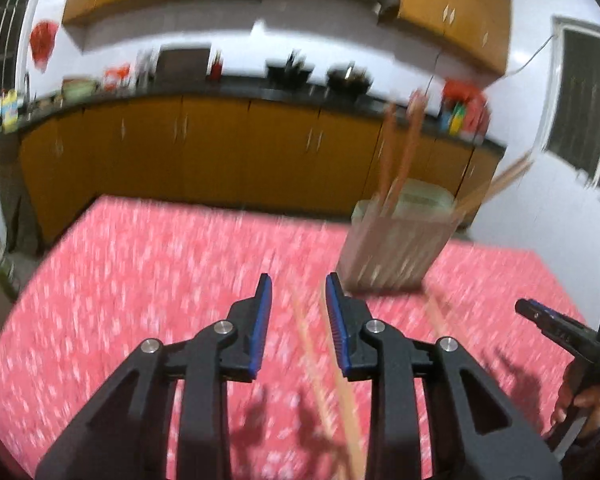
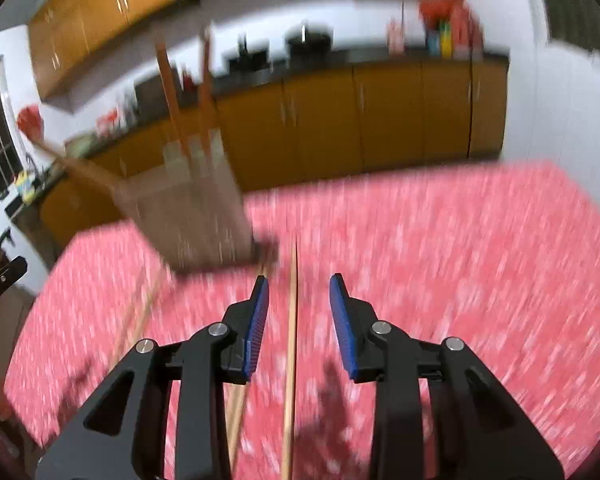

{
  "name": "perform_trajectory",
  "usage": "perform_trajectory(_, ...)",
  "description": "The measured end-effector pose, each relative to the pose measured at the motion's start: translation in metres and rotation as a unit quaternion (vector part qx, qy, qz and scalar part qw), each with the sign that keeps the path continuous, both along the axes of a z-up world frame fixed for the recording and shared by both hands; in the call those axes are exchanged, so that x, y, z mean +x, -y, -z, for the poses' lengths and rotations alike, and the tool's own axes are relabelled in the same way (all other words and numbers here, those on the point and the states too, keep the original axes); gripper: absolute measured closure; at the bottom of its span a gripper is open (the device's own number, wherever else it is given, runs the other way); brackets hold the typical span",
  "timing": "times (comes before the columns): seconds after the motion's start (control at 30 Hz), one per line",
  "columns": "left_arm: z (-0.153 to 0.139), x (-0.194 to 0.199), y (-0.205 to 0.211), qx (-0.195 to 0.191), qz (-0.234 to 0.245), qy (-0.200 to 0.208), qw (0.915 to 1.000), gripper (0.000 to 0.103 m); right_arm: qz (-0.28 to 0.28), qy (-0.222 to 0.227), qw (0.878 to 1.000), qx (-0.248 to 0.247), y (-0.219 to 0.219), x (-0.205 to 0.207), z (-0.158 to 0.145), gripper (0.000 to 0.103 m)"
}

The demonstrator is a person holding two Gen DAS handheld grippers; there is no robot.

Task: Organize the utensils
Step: 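Close the right tool on another chopstick while the left tool grasps one too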

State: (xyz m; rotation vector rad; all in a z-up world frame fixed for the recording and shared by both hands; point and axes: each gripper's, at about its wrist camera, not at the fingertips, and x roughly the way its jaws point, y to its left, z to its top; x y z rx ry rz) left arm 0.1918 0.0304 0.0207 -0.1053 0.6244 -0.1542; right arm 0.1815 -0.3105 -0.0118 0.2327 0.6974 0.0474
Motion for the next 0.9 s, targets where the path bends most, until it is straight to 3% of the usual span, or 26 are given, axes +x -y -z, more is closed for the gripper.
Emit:
perform_trajectory(0.23, 0.062, -0.008, -0.003, -0.012, 0.010, -0.083, 0.9964, 0.074, -0.039, -0.073, 0.996, -0.021, -0.029, -0.005, 0.056, 0.071)
perform_trajectory(0.3, 0.073, -0.011, -0.001, -0.016, 0.020, -0.097, 0.9950, 0.074, -0.038, -0.068, 0.996, -0.048, -0.033, -0.008, 0.062, 0.079)
perform_trajectory(0.37, 0.081, -0.011, 0.004, -0.018, 0.028, -0.107, 0.9937, 0.075, -0.030, -0.069, 0.995, -0.067, -0.032, -0.008, 0.063, 0.095)
perform_trajectory(0.7, 0.099, -0.011, 0.029, -0.018, 0.068, -0.136, 0.9882, 0.083, -0.001, -0.070, 0.996, -0.050, -0.014, -0.005, 0.065, 0.095)
perform_trajectory(0.9, 0.111, -0.009, 0.047, 0.026, 0.073, -0.145, 0.9863, 0.090, -0.001, -0.070, 0.996, -0.051, -0.015, -0.005, 0.065, 0.095)
